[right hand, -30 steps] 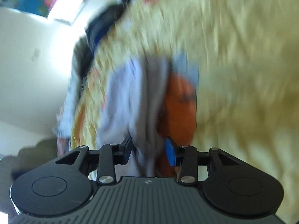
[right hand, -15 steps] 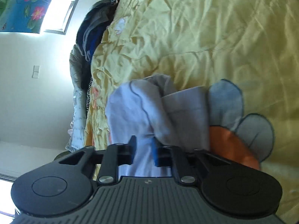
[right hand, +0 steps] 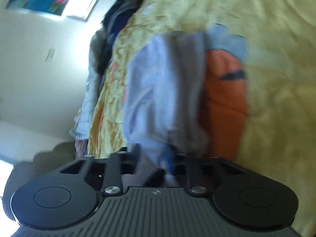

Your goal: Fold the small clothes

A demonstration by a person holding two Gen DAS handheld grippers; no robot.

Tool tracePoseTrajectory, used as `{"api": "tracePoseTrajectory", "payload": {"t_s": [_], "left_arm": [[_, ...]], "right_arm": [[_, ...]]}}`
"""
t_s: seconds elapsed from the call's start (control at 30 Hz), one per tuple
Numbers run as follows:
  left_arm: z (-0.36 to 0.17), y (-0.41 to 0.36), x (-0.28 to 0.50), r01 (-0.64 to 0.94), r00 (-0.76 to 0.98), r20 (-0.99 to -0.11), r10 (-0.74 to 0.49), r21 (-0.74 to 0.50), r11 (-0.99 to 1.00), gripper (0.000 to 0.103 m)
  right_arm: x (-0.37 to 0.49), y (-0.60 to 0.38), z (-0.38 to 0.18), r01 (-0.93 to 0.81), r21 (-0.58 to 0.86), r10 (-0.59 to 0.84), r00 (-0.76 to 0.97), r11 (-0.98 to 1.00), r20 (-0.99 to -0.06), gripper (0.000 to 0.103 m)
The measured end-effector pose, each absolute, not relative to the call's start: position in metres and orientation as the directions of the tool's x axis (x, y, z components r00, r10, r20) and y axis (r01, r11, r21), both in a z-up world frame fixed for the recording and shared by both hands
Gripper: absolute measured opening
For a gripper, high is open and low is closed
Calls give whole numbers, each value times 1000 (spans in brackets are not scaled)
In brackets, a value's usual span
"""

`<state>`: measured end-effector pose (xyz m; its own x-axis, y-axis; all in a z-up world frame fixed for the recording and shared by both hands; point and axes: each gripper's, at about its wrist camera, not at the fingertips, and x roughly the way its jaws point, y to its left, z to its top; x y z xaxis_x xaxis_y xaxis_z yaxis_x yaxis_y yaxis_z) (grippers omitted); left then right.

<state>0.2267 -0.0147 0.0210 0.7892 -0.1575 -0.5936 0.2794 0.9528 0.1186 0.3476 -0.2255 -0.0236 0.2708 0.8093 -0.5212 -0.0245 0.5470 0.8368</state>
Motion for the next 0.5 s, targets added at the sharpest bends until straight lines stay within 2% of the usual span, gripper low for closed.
{"api": "tracePoseTrajectory", "payload": {"t_s": [0.07,0.13,0.17,0.2,0.27,0.33,0.43,0.5], "left_arm": [[28,-12,227,261,783,-602,-156,90,961,82],[42,-5,217,223,797,-585,-150,55,973,83],[49,1,210,199,809,-571,-139,44,979,83],[54,6,201,170,821,-558,-120,38,985,83],[60,17,187,94,819,-570,-64,23,995,84],[56,28,177,-3,783,-622,-9,-18,1000,84],[38,35,167,-90,743,-668,31,-54,994,84],[25,33,167,-125,711,-701,56,-48,991,84]], "right_arm": [[344,-234,-23,15,848,814,272,530,-514,17],[331,-237,-1,-40,822,789,314,567,-529,46],[320,-239,13,-88,797,767,349,598,-537,56],[308,-241,26,-138,758,738,394,637,-548,70],[279,-240,47,-218,633,644,492,743,-586,75],[253,-238,52,-266,484,544,545,834,-638,75],[223,-218,37,-298,263,392,574,918,-719,75],[215,-203,21,-296,176,324,585,939,-744,74]]}}
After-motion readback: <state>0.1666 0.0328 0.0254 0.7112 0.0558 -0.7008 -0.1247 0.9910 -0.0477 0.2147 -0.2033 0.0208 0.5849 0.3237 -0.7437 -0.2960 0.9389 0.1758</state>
